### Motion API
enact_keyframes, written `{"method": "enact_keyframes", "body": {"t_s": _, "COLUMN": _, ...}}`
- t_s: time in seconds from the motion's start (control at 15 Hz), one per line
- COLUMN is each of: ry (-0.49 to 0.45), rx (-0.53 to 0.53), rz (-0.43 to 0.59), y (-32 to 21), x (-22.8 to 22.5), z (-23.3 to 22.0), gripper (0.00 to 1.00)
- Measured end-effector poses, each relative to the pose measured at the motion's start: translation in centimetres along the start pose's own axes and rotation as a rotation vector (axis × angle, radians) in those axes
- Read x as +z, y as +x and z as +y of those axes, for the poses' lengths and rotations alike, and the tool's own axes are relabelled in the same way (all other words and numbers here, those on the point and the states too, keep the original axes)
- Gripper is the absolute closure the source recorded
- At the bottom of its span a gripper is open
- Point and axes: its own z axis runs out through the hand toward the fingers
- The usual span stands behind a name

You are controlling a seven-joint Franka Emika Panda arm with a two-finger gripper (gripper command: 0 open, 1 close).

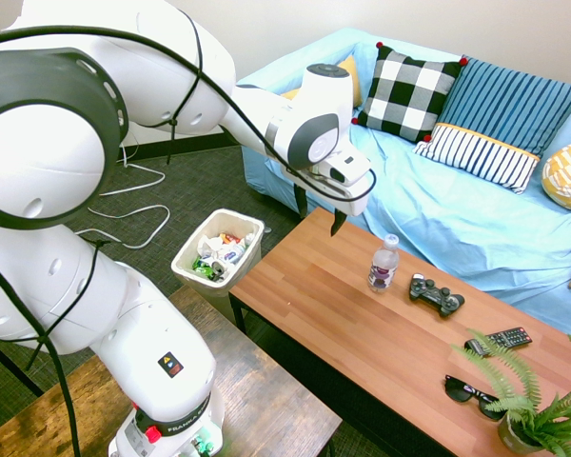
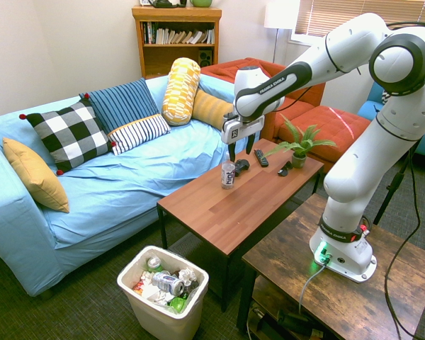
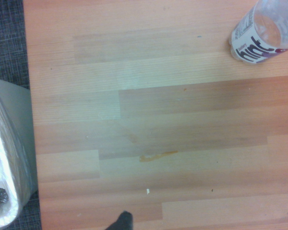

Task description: Throw the bottle in the trash bin

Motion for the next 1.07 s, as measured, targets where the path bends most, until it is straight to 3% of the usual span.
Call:
{"method": "enact_keyframes", "body": {"t_s": 0.2, "ry": -0.004, "rx": 0.009, "rz": 0.019, "y": 0.8, "x": -0.2, "z": 0.2, "gripper": 0.00}}
{"method": "enact_keyframes", "body": {"t_s": 0.47, "ry": 0.010, "rx": 0.103, "rz": 0.082, "y": 6.6, "x": -0.5, "z": 0.5, "gripper": 0.00}}
{"method": "enact_keyframes", "body": {"t_s": 1.07, "ry": -0.017, "rx": 0.287, "rz": 0.057, "y": 16.8, "x": 6.0, "z": -6.8, "gripper": 0.00}}
